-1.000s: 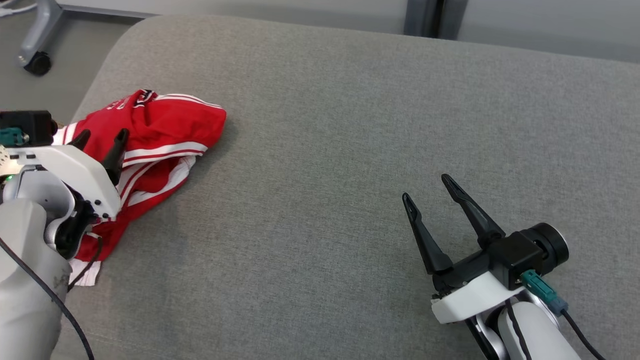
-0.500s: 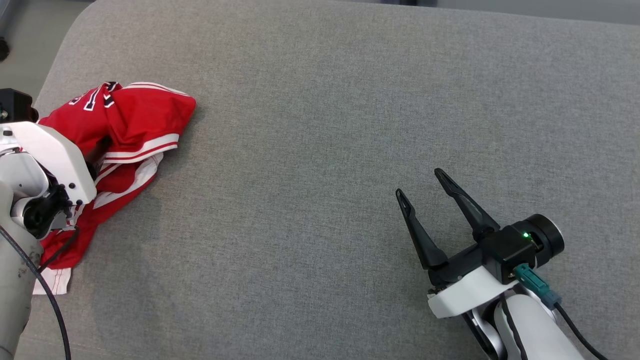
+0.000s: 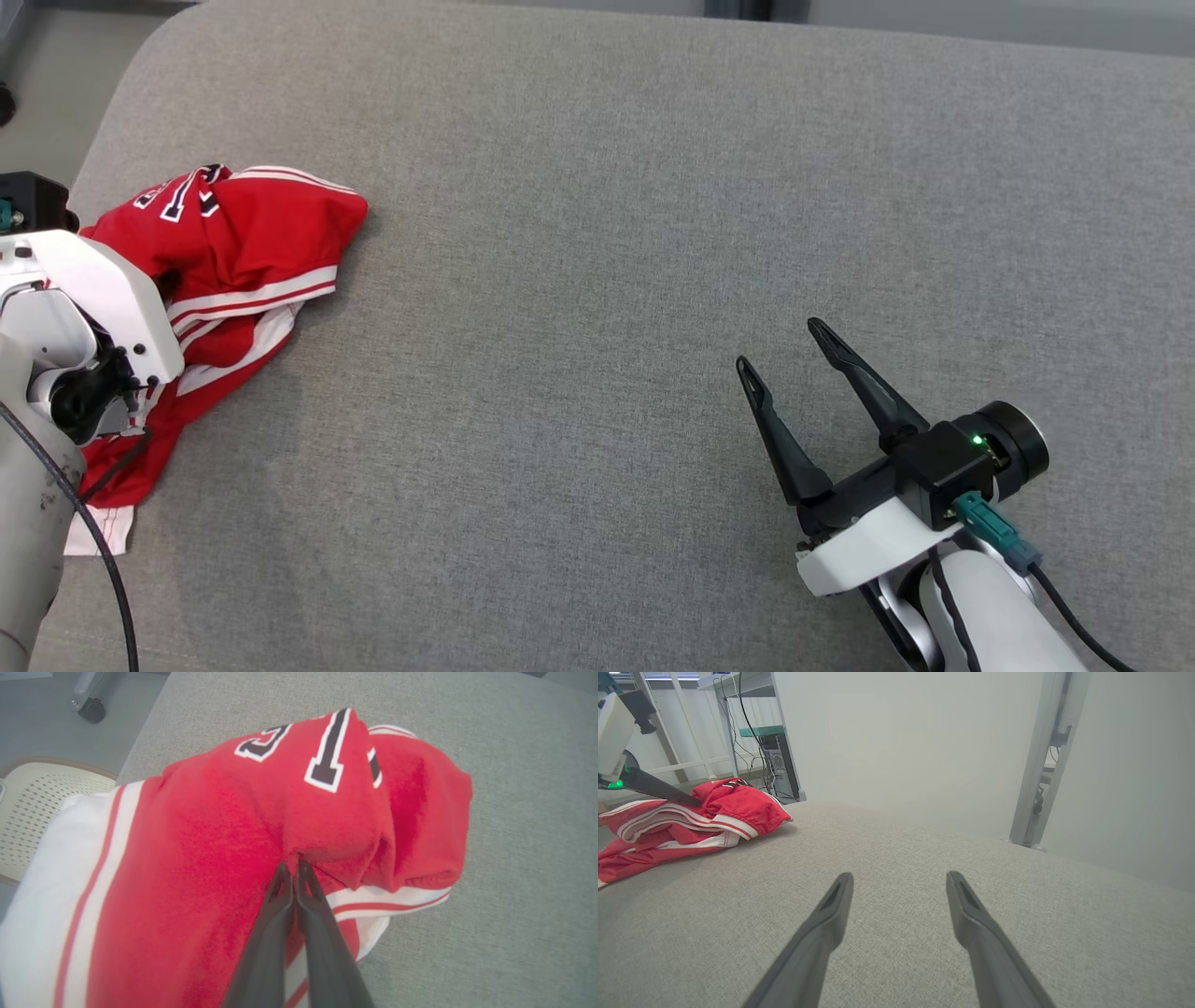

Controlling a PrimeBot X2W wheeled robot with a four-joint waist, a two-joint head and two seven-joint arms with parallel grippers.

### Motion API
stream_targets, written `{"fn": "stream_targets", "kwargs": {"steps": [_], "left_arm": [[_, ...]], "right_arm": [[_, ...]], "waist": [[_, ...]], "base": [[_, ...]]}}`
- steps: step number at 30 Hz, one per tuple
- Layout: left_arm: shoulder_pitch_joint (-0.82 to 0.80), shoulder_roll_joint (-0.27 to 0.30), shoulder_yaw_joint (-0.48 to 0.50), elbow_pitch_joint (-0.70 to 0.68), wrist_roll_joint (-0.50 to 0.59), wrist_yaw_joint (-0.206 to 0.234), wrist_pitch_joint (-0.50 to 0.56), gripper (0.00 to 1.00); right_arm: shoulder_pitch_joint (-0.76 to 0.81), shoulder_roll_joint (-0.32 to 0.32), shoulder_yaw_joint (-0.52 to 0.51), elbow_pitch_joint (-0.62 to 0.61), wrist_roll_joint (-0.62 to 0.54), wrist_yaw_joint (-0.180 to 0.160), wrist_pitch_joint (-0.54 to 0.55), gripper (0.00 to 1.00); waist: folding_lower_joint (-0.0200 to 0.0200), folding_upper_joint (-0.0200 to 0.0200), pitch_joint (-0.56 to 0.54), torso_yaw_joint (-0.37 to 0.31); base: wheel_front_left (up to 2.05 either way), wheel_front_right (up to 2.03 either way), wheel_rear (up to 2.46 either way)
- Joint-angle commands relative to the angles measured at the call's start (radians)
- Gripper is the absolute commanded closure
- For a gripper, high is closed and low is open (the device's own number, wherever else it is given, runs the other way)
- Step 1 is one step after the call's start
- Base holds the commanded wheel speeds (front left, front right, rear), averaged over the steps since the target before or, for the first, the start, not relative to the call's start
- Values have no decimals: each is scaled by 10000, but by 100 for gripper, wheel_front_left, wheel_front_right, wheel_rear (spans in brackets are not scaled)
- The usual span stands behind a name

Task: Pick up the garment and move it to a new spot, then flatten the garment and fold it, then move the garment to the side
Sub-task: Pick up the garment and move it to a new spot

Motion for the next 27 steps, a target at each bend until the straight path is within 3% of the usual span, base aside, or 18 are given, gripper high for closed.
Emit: {"fn": "stream_targets", "kwargs": {"steps": [1, 13, 27], "left_arm": [[-60, 41, -79, 17, -112, -4, -94, 100], [200, 4, -435, 176, -281, -4, -1953, 100], [461, -374, 35, -45, -264, 10, -5884, 100]], "right_arm": [[-17, -31, -24, 16, -36, -2, -1, 0], [459, 12, -114, 102, 113, -2, -1, 0], [1098, 37, -546, -29, 343, -2, -1, 0]], "waist": [[0, 0, -127, -2], [0, 0, -1145, 168], [0, 0, -2581, 298]], "base": [[0, 0, 0], [0, 0, 0], [0, 0, 0]]}}
